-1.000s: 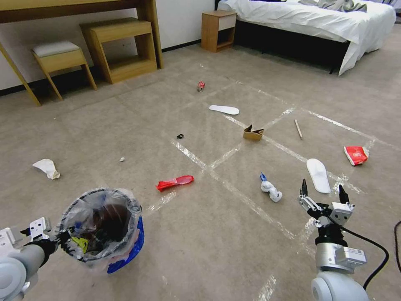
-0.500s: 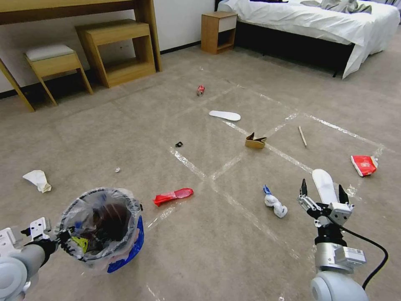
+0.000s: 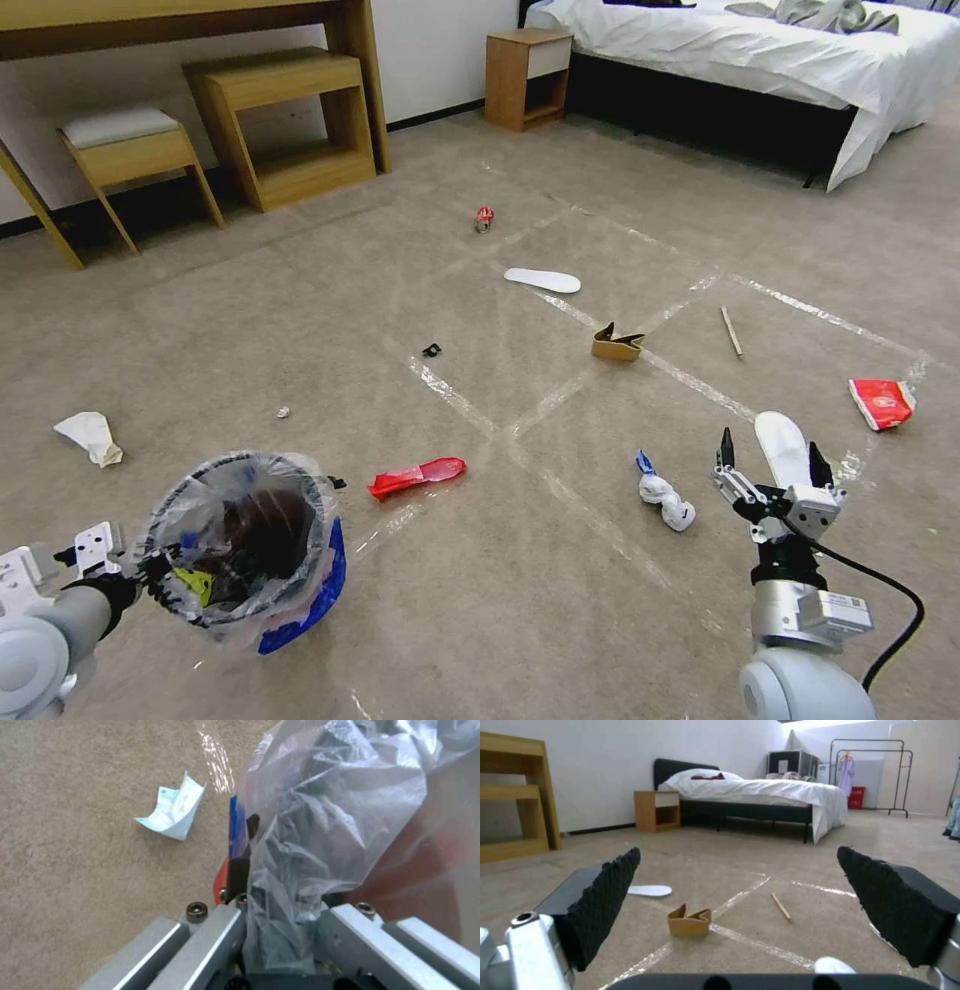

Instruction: Pick up the trash bin and place the garbage on the floor into it.

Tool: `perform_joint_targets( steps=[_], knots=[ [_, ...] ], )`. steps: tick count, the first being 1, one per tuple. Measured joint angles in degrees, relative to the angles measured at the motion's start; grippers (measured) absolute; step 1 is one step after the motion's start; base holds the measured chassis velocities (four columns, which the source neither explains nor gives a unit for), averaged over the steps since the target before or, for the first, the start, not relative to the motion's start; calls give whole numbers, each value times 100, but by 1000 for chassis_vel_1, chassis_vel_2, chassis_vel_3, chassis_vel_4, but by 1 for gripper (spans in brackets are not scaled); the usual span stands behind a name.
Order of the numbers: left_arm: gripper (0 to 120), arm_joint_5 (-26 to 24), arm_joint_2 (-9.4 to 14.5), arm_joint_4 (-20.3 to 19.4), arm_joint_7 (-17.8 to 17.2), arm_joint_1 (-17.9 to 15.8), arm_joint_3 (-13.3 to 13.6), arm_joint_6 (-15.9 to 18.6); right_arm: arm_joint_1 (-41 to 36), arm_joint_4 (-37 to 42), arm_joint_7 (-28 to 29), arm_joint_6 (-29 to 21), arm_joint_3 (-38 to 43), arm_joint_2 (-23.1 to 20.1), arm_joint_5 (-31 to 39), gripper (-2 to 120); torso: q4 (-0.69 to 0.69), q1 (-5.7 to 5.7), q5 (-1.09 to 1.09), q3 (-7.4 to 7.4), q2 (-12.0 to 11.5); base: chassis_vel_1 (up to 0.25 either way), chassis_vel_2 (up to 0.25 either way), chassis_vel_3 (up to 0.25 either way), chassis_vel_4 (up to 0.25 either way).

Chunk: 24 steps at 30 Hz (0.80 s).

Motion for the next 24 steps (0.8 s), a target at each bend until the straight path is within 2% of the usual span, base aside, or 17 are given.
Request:
perform_joint_targets(
  steps=[17,19,20,22,23,24],
  knots=[
    [1,73,-71,7,54,-24,19,-1,4,113,292,-364,15,-125,92,100,0,0,1,0,0,0,0,0,0],
    [1,105,-98,21,60,-26,23,-6,60,211,438,-724,-14,-210,328,100,-1,0,1,0,0,0,0,0,0],
    [1,105,-98,21,60,-26,23,-6,60,211,438,-724,-14,-210,328,100,-1,0,1,0,0,0,0,0,0],
    [1,146,-136,6,60,-16,39,-9,172,295,634,-1212,-32,-312,658,100,0,0,1,0,0,0,0,0,0],
    [1,146,-136,6,60,-16,39,-9,172,295,634,-1212,-32,-312,658,100,0,0,1,0,0,0,0,0,0],
    [1,157,-154,-1,60,-22,59,-9,209,328,819,-1486,-55,-370,870,100,1,0,1,0,0,0,0,0,0]
  ],
)
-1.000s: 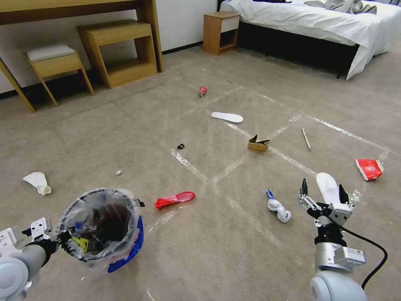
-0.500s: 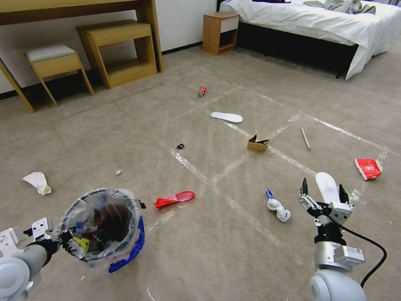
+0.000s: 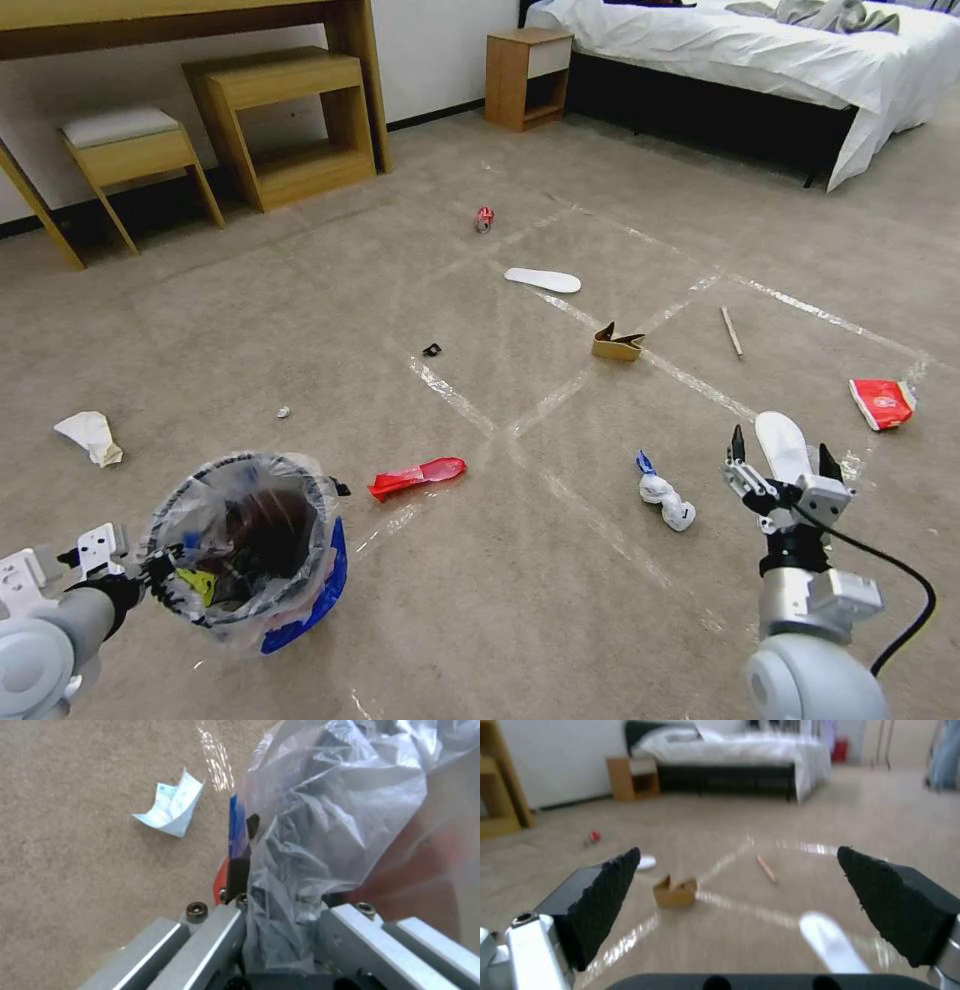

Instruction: Pick up the trash bin and place the garbage on the floor into it.

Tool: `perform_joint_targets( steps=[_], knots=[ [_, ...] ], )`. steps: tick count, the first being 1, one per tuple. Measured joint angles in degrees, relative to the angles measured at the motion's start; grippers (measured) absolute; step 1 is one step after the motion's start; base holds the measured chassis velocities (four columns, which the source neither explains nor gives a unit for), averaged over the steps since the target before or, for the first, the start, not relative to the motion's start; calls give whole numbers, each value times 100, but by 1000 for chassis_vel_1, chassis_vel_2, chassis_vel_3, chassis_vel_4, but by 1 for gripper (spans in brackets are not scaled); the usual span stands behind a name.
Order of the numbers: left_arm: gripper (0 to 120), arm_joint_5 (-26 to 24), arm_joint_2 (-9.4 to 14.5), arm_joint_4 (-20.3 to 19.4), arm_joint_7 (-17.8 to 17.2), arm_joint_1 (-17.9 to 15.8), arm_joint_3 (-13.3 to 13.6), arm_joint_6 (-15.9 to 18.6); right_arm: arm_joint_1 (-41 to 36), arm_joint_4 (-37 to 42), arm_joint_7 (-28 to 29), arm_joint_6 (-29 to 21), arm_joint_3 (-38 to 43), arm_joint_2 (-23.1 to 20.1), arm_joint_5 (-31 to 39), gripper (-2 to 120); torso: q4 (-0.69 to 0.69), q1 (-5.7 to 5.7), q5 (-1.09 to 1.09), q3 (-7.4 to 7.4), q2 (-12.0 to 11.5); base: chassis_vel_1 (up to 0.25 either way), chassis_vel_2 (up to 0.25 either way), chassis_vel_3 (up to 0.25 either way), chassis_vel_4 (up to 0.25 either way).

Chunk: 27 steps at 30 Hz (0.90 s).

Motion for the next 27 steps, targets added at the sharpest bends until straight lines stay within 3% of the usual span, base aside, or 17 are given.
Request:
perform_joint_targets(
  steps=[2,4,7,8,11,12,15,21,27],
  knots=[
    [1,34,-24,6,-2,-53,68,0,73,19,446,-669,-39,-149,538,100,-1,0,-1,0,0,0,0,0,0],
    [1,43,-28,15,-2,-69,85,0,107,6,613,-865,-56,-199,685,100,-2,0,0,0,0,0,0,0,0],
    [1,80,-49,67,-2,-99,125,-13,352,-172,1310,-2033,-106,-527,1299,100,-2,0,1,0,0,0,0,0,0],
    [1,80,-49,67,-2,-99,125,-13,352,-172,1310,-2033,-106,-527,1299,100,-2,0,1,0,0,0,0,0,0],
    [1,136,-95,94,6,-105,134,-35,724,-523,1672,-2970,-183,-1045,1864,100,-1,0,0,0,0,0,0,0,0],
    [1,136,-95,94,6,-105,134,-35,724,-523,1672,-2970,-183,-1045,1864,100,-1,0,0,0,0,0,0,0,0],
    [1,176,-162,72,6,-70,133,-49,1253,-1120,1864,-3750,-570,-1696,2564,100,-2,0,0,0,0,0,0,0,0],
    [1,233,-259,19,0,26,89,-79,2153,-2071,1749,-4124,-1273,-2026,2840,100,0,0,1,0,0,0,0,0,0],
    [1,302,-348,-5,0,154,29,-137,2823,-3084,1467,-4164,-1921,-1918,2391,100,0,0,1,1,0,0,0,0,0]
  ],
)
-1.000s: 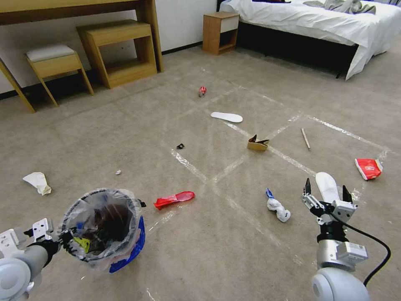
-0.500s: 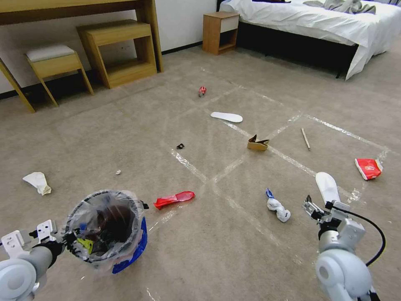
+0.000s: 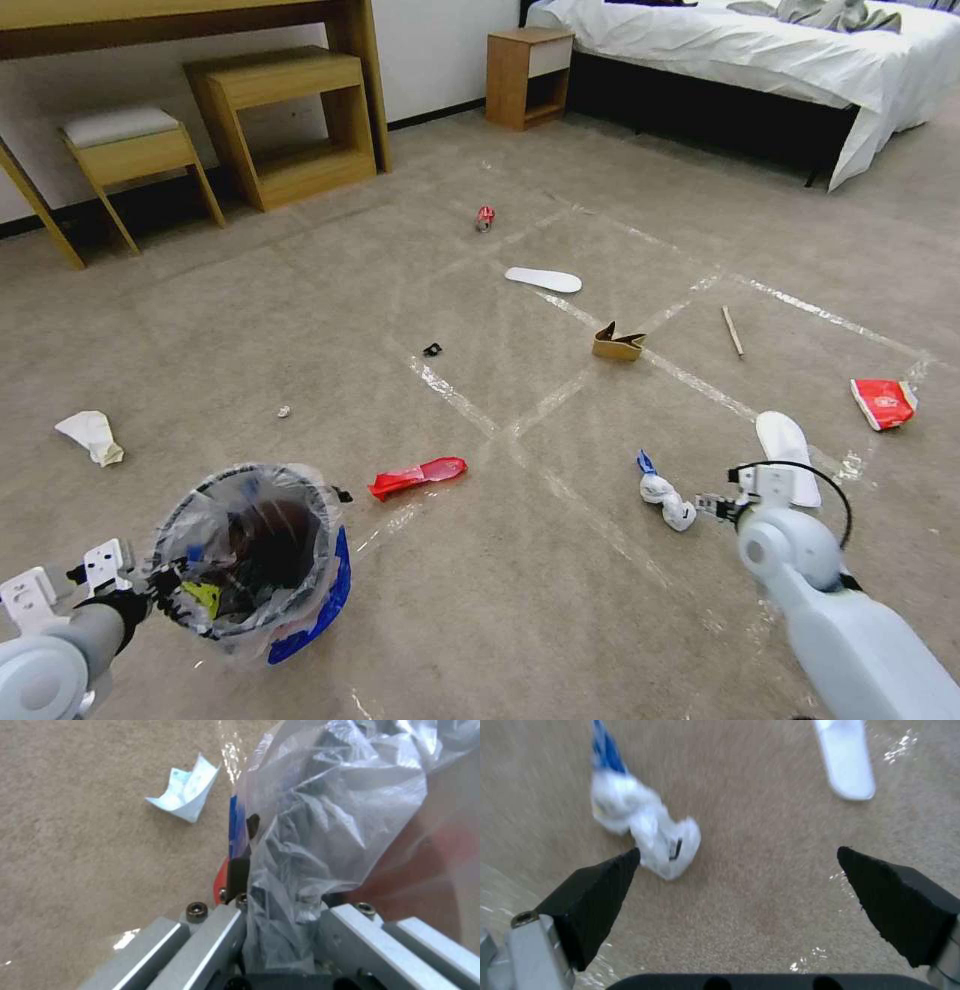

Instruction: Pick up the trash bin and place the garbage on the floor into it.

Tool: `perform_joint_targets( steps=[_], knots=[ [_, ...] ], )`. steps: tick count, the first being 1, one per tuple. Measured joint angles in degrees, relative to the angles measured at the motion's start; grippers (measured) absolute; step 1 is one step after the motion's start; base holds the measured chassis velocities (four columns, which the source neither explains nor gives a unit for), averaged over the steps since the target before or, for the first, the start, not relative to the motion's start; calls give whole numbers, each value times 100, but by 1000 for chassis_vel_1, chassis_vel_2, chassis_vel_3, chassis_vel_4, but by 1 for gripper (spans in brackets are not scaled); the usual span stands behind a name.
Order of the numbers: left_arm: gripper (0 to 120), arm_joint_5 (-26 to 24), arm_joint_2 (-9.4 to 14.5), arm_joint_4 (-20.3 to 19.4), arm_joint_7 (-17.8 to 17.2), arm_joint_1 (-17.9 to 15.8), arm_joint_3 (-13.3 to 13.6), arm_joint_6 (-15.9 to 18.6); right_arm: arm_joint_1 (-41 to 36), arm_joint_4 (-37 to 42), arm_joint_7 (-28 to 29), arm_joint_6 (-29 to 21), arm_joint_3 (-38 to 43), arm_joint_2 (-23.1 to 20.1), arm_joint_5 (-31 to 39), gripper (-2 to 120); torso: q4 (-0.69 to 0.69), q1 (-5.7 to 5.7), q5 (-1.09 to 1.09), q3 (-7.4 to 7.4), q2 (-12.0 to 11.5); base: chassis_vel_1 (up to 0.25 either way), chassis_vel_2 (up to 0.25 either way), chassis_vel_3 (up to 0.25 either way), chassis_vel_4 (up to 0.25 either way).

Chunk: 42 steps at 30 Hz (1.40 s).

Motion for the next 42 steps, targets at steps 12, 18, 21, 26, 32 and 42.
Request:
perform_joint_targets(
  steps=[12,18,21,26,32,42],
  knots=[
    [1,98,-158,-31,14,111,-43,-76,775,-1548,-679,603,-883,573,-878,100,-2,0,-2,0,0,0,0,0,0],
    [1,120,-191,-8,21,159,-64,-106,1130,-2221,-924,824,-1082,926,-1225,100,-2,0,-3,0,0,0,0,0,0],
    [1,136,-204,18,44,193,-96,-139,1433,-2723,-1094,1061,-1159,1201,-1482,100,-1,0,-2,0,0,0,0,0,0],
    [1,162,-215,65,80,203,-117,-173,1692,-3101,-1208,1258,-1168,1335,-1752,100,0,0,-2,0,0,0,0,0,0],
    [1,182,-213,151,106,127,-103,-206,1843,-3226,-1248,1320,-1151,1200,-2004,100,-1,0,-2,-1,0,0,0,0,0],
    [1,189,-217,187,123,60,-49,-239,2136,-4038,-1456,1617,-1223,1304,-2757,100,0,0,-1,-1,0,0,0,0,0]
  ],
)
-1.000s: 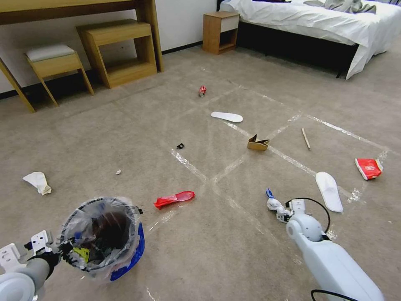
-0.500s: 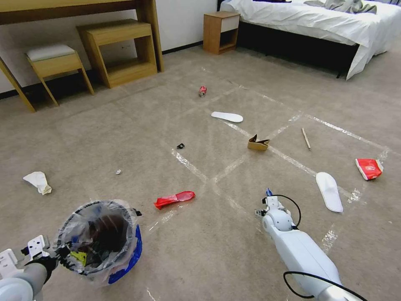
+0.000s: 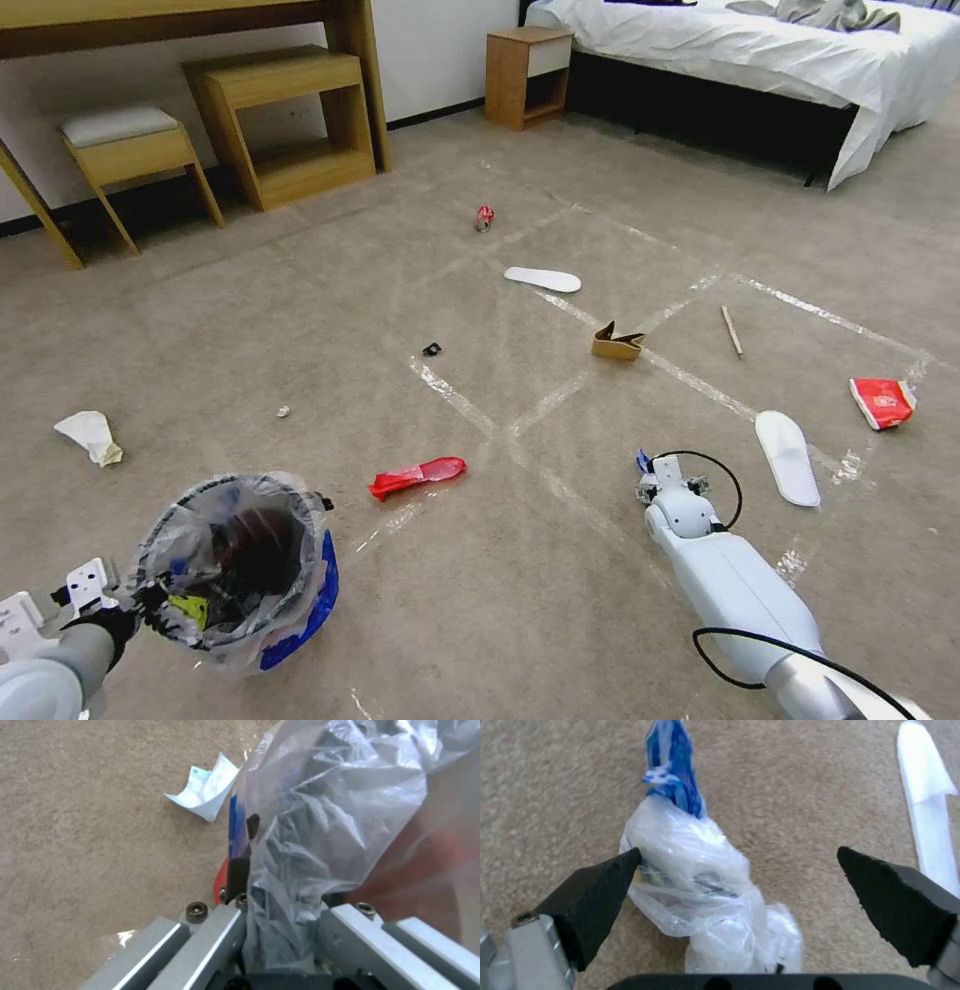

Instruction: Pick up the trash bin and place the garbage on the floor into it.

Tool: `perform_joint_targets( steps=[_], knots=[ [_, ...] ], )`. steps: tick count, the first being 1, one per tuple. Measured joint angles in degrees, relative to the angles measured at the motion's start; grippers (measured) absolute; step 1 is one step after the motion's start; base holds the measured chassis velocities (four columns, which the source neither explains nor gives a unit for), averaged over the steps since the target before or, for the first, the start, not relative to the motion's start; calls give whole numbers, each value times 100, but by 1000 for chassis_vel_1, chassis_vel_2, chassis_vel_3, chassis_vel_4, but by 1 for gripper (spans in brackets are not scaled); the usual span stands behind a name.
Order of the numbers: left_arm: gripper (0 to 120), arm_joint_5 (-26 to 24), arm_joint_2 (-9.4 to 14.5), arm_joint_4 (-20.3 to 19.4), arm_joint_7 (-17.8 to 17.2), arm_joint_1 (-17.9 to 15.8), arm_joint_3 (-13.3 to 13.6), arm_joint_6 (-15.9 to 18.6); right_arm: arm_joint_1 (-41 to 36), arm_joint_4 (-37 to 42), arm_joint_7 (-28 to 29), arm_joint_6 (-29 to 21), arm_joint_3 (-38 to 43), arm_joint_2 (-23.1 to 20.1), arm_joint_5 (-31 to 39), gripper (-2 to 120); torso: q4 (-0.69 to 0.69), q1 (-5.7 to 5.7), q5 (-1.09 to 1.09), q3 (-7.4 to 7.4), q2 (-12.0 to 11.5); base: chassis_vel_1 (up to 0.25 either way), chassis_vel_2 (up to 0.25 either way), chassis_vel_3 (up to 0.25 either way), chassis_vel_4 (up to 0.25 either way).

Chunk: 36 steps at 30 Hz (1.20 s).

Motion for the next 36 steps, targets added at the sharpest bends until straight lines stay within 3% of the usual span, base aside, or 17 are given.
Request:
perform_joint_targets(
  steps=[14,29,34,36],
  knots=[
    [1,109,-69,4,75,126,-29,-109,99,-516,-81,188,-10,282,-333,96,-1,0,-1,0,0,0,0,0,0],
    [1,165,-92,-43,83,139,-7,-150,-193,-232,15,155,86,258,-261,39,-1,0,0,0,0,0,0,0,0],
    [1,173,-94,-60,83,162,-26,-154,-260,-157,30,158,100,246,-231,26,-1,0,0,0,0,0,0,0,0],
    [1,174,-101,-91,81,165,-33,-154,-367,59,52,159,109,163,-76,14,-1,0,0,0,0,0,0,0,0]
  ],
)
